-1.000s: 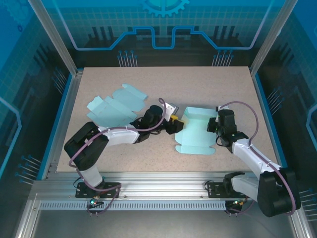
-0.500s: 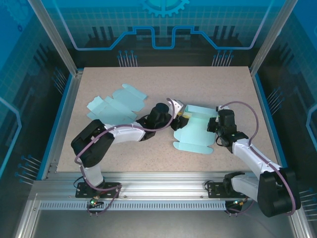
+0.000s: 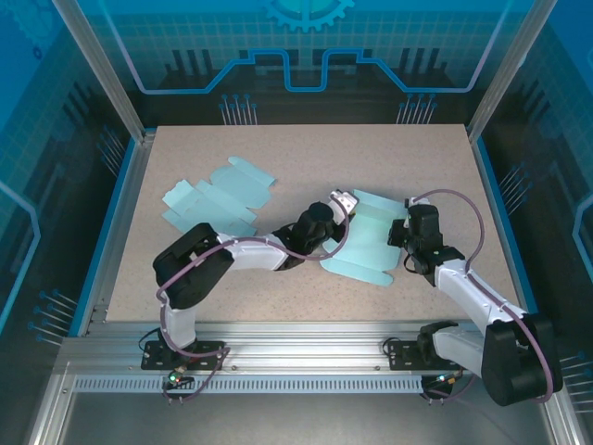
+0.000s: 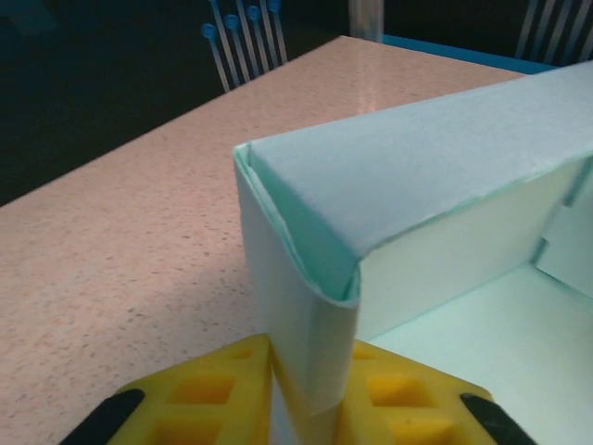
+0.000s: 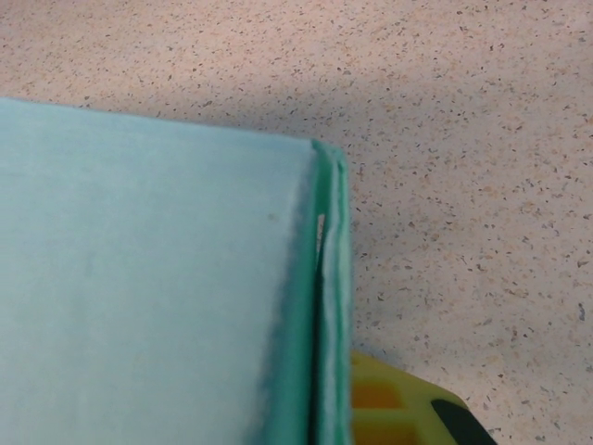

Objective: Fold the paper box

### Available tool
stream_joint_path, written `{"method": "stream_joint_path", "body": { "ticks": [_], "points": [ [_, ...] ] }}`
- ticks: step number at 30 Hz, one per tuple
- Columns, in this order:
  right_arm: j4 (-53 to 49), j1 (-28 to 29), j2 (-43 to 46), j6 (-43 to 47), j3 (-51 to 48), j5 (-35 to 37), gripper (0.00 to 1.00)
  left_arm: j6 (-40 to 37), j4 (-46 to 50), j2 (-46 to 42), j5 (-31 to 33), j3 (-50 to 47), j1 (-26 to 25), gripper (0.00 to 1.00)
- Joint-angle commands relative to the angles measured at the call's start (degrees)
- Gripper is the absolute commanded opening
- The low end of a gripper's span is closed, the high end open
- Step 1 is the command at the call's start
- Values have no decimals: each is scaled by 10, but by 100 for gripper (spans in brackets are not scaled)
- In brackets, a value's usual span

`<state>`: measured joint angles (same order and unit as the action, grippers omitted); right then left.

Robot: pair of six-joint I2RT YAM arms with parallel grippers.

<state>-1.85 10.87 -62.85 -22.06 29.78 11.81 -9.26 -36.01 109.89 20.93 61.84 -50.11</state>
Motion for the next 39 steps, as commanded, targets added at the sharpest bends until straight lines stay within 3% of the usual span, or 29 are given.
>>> {"method": "stream_joint_path", "body": {
  "ticks": [1, 8, 16, 24, 29, 34, 37, 39],
  "points": [
    [7, 12, 14, 3, 13, -26, 0, -25, -53, 25, 99, 37, -12, 17],
    [-17, 29, 40, -8, 20, -9, 0, -18, -86, 53, 219, 73, -24, 12],
    [-68, 56, 68, -70, 45, 5, 0, 15, -98, 70, 296, 106, -26, 12],
    [-76, 124, 67, -125, 49, 52, 0, 80, -63, 62, 350, 131, -24, 11],
    [-95, 160, 52, -134, 65, 95, 0, 104, -23, 45, 336, 129, -16, 11],
    [-144, 160, 42, -145, 95, 111, 0, 108, -4, 8, 296, 87, -16, 12],
    [-179, 162, 33, -167, 111, 112, 0, 147, 64, -29, 261, 69, -15, 19],
    [-202, 162, 28, -178, 121, 111, 0, 171, 109, -58, 208, 56, -14, 30]
  ]
}}
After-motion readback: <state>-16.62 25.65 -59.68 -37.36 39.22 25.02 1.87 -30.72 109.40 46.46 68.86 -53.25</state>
